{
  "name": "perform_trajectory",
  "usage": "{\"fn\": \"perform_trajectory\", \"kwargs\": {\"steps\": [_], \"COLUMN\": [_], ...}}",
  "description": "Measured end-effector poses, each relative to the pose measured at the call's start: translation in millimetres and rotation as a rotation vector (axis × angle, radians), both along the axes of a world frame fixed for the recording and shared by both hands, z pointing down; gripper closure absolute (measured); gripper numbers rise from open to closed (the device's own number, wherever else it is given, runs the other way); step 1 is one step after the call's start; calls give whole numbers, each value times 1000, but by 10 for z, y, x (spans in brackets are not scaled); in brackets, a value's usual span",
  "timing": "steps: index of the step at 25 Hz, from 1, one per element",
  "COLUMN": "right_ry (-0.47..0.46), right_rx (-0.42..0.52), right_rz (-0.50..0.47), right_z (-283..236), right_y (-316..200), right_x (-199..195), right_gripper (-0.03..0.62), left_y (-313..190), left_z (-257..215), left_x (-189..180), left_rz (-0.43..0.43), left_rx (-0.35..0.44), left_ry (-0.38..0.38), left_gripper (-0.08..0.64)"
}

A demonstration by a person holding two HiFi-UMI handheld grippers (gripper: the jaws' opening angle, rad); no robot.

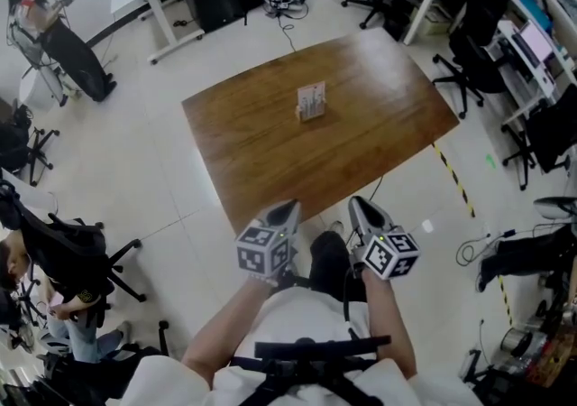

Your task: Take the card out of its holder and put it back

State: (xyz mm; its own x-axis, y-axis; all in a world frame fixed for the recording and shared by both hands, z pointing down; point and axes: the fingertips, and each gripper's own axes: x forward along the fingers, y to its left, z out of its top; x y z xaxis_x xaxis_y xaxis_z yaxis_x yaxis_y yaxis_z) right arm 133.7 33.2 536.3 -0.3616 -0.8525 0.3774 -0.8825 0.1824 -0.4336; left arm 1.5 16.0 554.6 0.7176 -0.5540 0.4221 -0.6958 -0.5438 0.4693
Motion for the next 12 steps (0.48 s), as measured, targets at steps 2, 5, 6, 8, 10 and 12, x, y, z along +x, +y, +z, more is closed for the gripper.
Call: {"fn": "perform_trajectory", "kwargs": {"steps": [2,5,6,8,10,12], "right_ry": [15,38,43,54,62,73], "right_rx": [3,8,11,21,32,37], "right_rz": [-7,-14,-17,-20,-26,-35], "right_z": [-5,-7,-11,-28,-37,-23], "right_y": [-98,-292,-374,-561,-757,-956], "right_x": [14,55,69,83,68,34], "right_gripper": [526,526,526,526,526,524], "left_y": [-68,-204,-265,-397,-528,-659], "left_z": [-28,-72,-89,-124,-143,-126], "left_x": [20,66,81,97,93,80], "left_rz": [-5,-14,-19,-31,-42,-50], "left_rx": [6,18,22,32,41,44], "left_ry": [3,9,9,7,-1,-10], "left_gripper": [572,571,572,572,572,572]}}
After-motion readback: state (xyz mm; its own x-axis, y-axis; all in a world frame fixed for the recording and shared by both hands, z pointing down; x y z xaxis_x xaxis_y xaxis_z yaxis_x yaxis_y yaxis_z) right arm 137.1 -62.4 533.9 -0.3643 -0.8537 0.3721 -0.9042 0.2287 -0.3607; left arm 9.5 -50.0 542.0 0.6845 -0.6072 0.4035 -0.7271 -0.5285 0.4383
